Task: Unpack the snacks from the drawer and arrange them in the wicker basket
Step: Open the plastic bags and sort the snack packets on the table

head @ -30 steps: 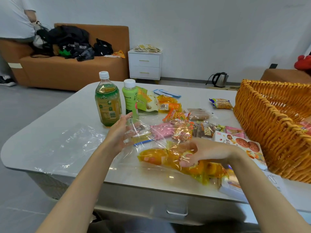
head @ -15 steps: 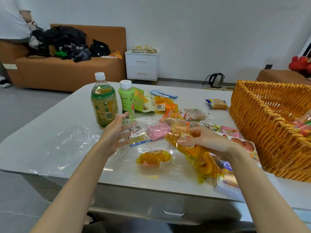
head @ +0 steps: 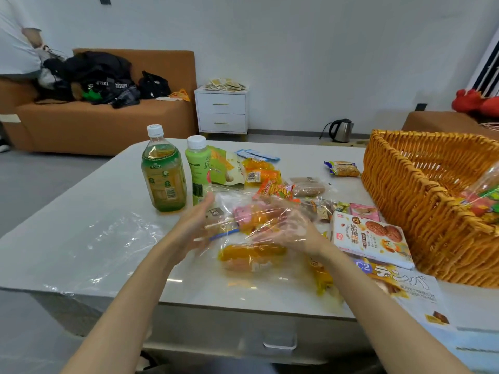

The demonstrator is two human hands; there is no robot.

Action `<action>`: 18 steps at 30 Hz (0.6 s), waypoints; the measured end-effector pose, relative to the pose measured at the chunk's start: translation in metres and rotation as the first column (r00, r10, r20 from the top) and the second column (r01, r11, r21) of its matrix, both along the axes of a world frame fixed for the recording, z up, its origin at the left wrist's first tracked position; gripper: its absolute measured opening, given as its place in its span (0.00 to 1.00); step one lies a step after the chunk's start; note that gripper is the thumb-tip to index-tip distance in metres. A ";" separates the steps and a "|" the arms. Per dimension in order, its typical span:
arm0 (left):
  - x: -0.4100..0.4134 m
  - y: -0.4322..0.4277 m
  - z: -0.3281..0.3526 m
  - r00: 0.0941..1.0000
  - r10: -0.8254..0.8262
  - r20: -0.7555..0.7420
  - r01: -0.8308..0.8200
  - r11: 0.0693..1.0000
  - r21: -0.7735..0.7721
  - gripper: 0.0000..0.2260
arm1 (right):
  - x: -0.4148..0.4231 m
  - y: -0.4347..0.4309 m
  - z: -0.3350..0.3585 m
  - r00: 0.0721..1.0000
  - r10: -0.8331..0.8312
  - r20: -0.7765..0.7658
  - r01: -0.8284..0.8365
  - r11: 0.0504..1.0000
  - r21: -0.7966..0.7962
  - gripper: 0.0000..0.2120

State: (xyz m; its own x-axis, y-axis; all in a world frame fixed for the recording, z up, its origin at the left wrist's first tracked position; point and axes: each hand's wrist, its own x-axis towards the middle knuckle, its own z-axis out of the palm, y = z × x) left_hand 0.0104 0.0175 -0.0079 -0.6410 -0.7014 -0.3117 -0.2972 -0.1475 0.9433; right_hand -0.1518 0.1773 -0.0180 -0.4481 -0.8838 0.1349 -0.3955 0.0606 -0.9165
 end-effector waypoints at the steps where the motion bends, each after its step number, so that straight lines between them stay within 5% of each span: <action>1: 0.002 0.000 -0.002 0.999 -0.006 0.040 0.007 1.000 -0.027 0.23 | -0.005 0.004 0.004 0.996 0.065 0.061 -0.070 0.995 0.075 0.34; 5: 0.004 -0.002 -0.007 0.997 -0.035 0.073 0.040 0.997 -0.066 0.21 | -0.024 0.018 0.013 0.963 0.100 0.250 -0.181 0.928 0.325 0.38; 9: -0.004 0.003 -0.007 0.998 0.002 0.070 0.003 0.998 -0.067 0.15 | -0.015 0.023 0.011 0.986 0.024 -0.162 0.042 0.920 0.389 0.19; 11: -0.007 0.007 -0.007 0.997 0.010 0.079 -0.007 0.999 -0.043 0.12 | -0.010 0.017 0.006 0.973 -0.037 -0.228 0.093 0.966 0.243 0.13; 14: -0.010 0.016 -0.006 0.998 0.020 0.055 -0.018 0.999 -0.039 0.12 | 0.003 0.010 0.003 0.999 -0.025 0.028 0.025 0.999 0.026 0.07; 18: -0.004 0.009 -0.006 0.991 0.134 -0.020 -0.134 0.991 0.020 0.14 | 0.005 0.000 0.000 0.980 0.013 0.199 -0.004 0.999 -0.044 0.19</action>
